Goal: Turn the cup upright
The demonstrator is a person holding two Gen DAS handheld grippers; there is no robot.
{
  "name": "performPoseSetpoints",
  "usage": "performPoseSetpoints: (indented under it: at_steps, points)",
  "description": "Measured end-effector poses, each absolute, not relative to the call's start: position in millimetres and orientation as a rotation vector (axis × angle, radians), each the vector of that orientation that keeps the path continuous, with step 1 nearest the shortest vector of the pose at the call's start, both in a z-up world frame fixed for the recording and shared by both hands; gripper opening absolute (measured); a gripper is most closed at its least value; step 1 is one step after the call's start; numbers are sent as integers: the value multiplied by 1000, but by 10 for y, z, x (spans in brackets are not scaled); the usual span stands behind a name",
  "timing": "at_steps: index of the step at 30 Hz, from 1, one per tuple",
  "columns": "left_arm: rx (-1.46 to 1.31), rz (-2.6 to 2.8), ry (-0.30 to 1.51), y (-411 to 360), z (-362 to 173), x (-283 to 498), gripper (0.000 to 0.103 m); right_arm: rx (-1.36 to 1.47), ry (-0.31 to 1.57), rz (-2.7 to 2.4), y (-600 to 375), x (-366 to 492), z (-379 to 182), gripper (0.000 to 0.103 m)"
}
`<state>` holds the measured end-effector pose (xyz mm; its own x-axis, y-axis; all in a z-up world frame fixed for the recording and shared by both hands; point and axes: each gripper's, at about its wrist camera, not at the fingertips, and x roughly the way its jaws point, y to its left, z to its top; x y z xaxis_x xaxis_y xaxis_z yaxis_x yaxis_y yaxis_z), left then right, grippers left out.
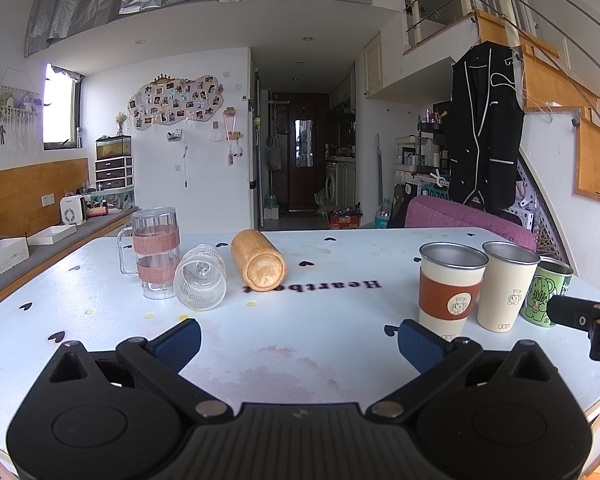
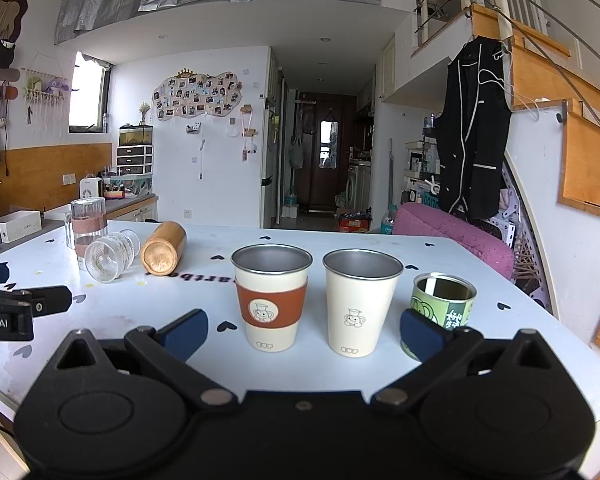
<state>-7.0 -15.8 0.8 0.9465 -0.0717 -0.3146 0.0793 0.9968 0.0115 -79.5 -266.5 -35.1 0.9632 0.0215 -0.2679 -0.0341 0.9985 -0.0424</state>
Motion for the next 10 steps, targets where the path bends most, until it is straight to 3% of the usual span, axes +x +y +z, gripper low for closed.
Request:
performPoseSetpoints:
  at_steps: [10]
  points:
    - [24, -74, 322, -170, 6, -65, 103, -48, 271, 28, -2664, -794, -352, 103]
